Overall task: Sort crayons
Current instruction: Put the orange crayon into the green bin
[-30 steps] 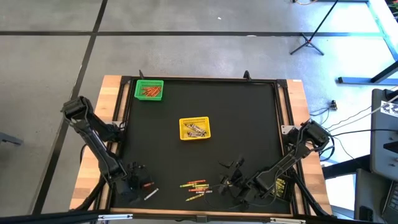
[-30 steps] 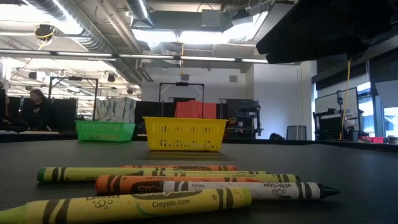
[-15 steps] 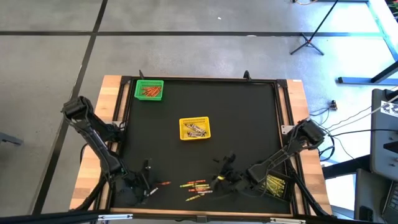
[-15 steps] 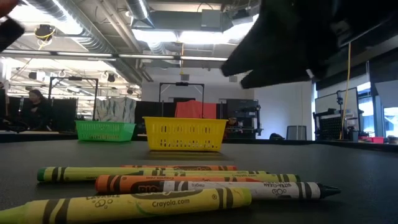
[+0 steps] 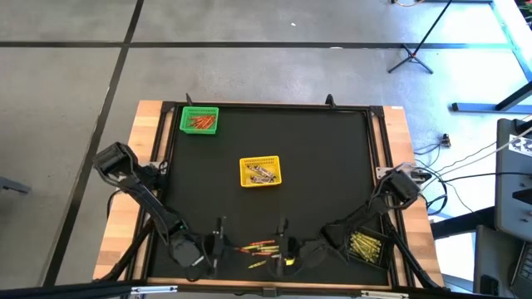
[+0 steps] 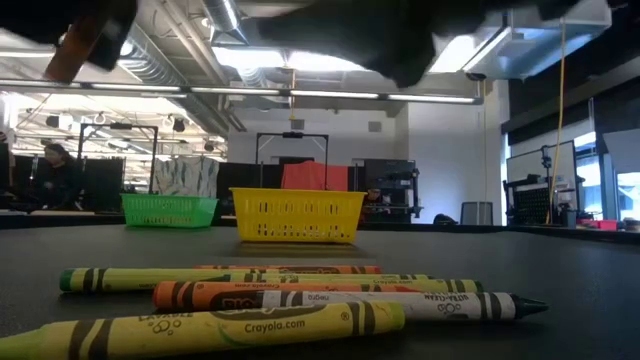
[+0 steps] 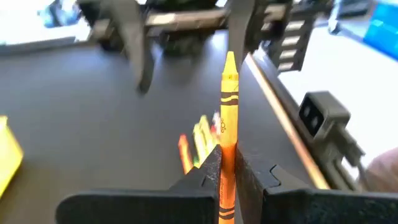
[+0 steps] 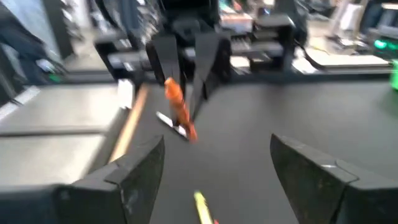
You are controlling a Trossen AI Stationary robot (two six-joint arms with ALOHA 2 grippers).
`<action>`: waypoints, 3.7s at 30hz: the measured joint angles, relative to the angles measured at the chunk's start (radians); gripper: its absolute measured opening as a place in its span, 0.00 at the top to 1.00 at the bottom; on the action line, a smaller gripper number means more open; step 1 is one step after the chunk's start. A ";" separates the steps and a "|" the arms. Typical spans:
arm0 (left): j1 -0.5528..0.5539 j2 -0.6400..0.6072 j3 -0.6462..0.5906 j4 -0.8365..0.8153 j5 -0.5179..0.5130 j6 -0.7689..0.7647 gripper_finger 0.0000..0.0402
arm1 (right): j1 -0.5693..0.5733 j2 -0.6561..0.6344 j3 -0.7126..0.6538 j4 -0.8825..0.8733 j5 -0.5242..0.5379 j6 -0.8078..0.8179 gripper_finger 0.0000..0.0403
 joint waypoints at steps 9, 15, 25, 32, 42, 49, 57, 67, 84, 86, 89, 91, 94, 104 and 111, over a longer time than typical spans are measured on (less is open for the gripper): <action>0.075 0.097 0.001 0.377 0.152 0.266 0.97 | -0.021 0.038 0.002 0.259 -0.189 -0.115 0.44; 0.104 0.103 0.001 0.435 0.148 0.302 0.97 | -0.017 0.038 0.020 0.268 -0.216 -0.163 0.54; 0.115 0.103 0.001 0.440 0.149 0.277 0.97 | -0.039 0.038 0.050 0.224 -0.266 -0.172 0.76; 0.115 0.103 0.001 0.430 0.152 0.261 0.96 | -0.038 0.038 0.051 0.193 -0.222 -0.175 0.95; 0.113 0.103 0.001 0.402 0.148 0.203 0.77 | -0.038 0.038 0.050 0.166 -0.204 -0.173 0.97; 0.113 0.103 0.001 0.401 0.144 0.180 0.73 | -0.037 0.037 0.050 0.160 -0.183 -0.167 0.95; 0.143 0.101 0.000 0.409 0.247 0.136 0.73 | -0.063 0.037 0.078 0.157 -0.204 -0.244 0.95; 0.155 0.095 0.001 0.365 0.215 0.202 0.97 | -0.089 0.037 0.081 0.141 -0.252 -0.248 0.85; 0.280 -0.359 0.002 -0.545 0.094 0.026 0.99 | -0.050 -0.192 0.082 -0.442 0.049 -0.279 0.45; 0.324 -0.427 0.002 -0.670 0.092 -0.010 0.99 | -0.040 -0.205 0.082 -0.541 0.094 -0.219 0.45; 0.410 -0.510 0.002 -0.851 0.090 -0.053 0.99 | -0.043 -0.207 0.082 -0.682 0.135 -0.106 0.45; 0.478 -0.552 0.002 -0.949 0.090 -0.066 0.99 | -0.045 -0.207 0.082 -0.778 0.139 -0.014 0.45; 0.590 -0.593 0.002 -1.049 0.091 -0.067 0.99 | -0.044 -0.207 0.082 -0.921 0.140 0.133 0.45; 1.054 -0.578 0.001 -1.141 0.153 0.109 0.99 | -0.030 -0.207 0.006 -1.077 0.172 0.431 0.45; 1.401 -0.519 0.001 -1.087 0.263 0.272 0.99 | -0.030 -0.207 -0.087 -1.072 0.189 0.562 0.45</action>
